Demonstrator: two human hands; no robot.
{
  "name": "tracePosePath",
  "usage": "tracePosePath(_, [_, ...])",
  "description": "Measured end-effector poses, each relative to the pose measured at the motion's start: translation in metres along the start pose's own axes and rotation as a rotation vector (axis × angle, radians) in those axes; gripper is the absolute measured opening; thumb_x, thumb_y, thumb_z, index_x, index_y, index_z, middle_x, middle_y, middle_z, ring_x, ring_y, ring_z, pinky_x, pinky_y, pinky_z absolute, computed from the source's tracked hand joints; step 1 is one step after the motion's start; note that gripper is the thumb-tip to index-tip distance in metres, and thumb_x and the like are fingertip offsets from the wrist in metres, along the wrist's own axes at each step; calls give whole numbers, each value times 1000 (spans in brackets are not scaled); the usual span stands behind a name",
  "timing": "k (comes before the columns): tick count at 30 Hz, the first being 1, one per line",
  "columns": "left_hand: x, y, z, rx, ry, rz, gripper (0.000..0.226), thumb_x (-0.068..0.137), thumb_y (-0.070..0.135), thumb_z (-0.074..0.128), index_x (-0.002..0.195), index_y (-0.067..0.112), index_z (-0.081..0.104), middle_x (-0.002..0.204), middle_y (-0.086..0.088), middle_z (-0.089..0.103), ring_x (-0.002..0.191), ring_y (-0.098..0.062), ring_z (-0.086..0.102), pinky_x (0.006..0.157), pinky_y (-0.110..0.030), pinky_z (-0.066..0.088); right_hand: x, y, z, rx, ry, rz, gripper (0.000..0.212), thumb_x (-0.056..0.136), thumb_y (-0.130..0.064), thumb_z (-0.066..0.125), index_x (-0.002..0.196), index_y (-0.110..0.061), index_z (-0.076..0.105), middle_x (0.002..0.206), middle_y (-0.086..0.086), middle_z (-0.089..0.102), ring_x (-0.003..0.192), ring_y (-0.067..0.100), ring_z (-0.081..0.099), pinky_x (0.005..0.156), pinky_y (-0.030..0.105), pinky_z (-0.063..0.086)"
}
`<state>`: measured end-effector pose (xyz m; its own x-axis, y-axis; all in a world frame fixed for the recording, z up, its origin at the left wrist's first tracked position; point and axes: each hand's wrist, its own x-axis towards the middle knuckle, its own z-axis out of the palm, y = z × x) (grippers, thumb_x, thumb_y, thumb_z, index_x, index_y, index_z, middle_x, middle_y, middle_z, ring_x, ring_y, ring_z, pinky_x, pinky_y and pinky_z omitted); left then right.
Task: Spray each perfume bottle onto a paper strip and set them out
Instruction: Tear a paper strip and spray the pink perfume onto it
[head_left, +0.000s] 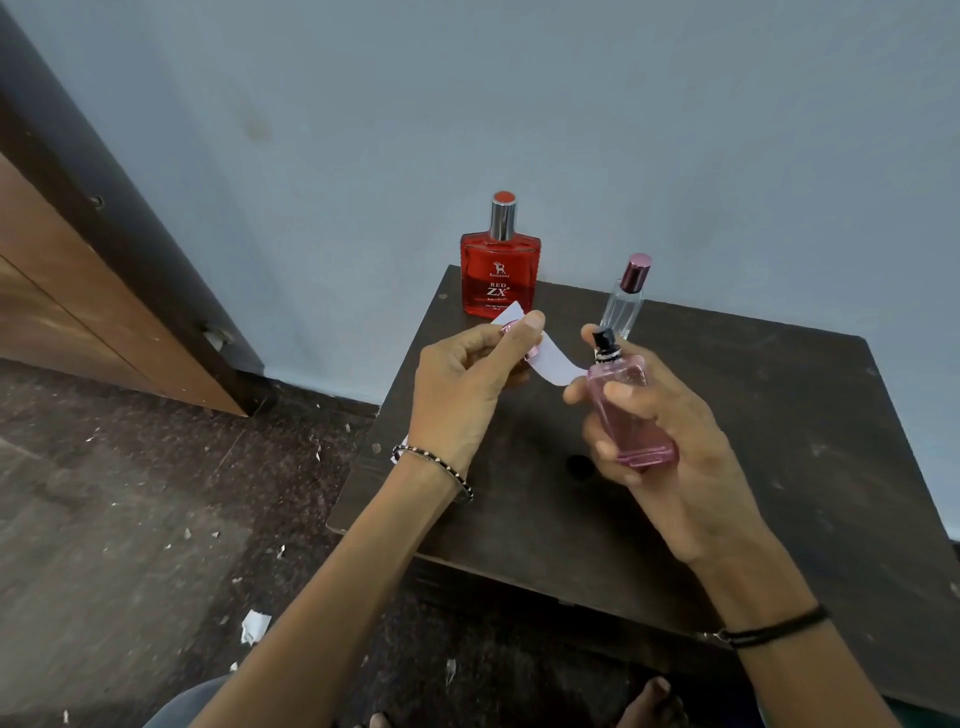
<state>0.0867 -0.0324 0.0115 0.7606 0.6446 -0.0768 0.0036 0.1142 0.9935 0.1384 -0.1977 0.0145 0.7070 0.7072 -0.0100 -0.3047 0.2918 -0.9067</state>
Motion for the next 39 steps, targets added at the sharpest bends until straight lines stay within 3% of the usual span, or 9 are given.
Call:
tracePosePath(5, [3,-1,-4,68,40,11,23,85,40,77,86,18,83,86,-2,81,87,-16,78,85,-35,63,0,-2,1,95,-70,32,50,96,-33,52,146,-29,52,95,6,62,60,13,48,41,21,37])
tracePosePath(10, [4,-2,-6,74,17,-18,31,85,38,78,97,10,81,94,-5,81,89,-18,78,88,-42,62,0,5,3,-395,105,-74,48,97,-30,61,139,-51,52,76,-3,62,52,11,51,41,19,41])
tracePosePath(15, [5,-1,-9,99,-32,-28,25,86,36,77,93,13,81,94,-1,81,87,-14,78,77,-31,64,0,12,2,-855,280,-230,44,93,-32,70,125,-47,45,118,-6,63,78,14,66,62,30,60])
tracePosePath(20, [1,2,-8,22,-152,-75,25,88,30,77,95,6,80,88,-7,81,81,-18,80,69,-25,63,0,16,5,-1141,243,-320,48,87,-28,77,130,-30,56,115,-17,56,95,-14,52,76,-3,39])
tracePosePath(23, [-1,3,-7,-24,-182,-99,22,88,28,76,92,6,80,86,-11,81,76,-20,80,64,-23,61,2,19,9,-1215,213,-326,46,86,-22,76,128,-17,61,107,-6,65,87,-7,56,84,5,42])
tracePosePath(26, [-1,4,-7,-3,-184,-113,19,88,28,76,88,9,80,86,-10,80,73,-20,80,62,-21,61,4,19,10,-1233,203,-282,50,87,-23,76,133,-11,60,115,7,70,92,10,59,91,27,52])
tracePosePath(29, [-2,4,-6,1,-188,-124,20,88,28,77,88,8,81,87,-12,80,72,-19,79,61,-21,60,4,20,10,-1250,177,-269,50,87,-24,76,133,-14,59,111,1,67,93,11,58,89,27,50])
tracePosePath(33, [-2,4,-6,-1,-184,-139,24,88,28,77,89,5,80,88,-14,79,70,-19,79,62,-23,61,3,20,9,-1284,158,-290,45,87,-26,74,129,-16,59,103,-8,59,89,11,57,81,9,38])
tracePosePath(39, [-3,4,-4,-30,-193,-176,22,88,25,77,88,3,80,85,-14,80,68,-20,78,61,-23,61,4,22,8,-1295,168,-285,43,87,-25,76,125,-15,60,103,-8,58,89,11,58,78,7,36])
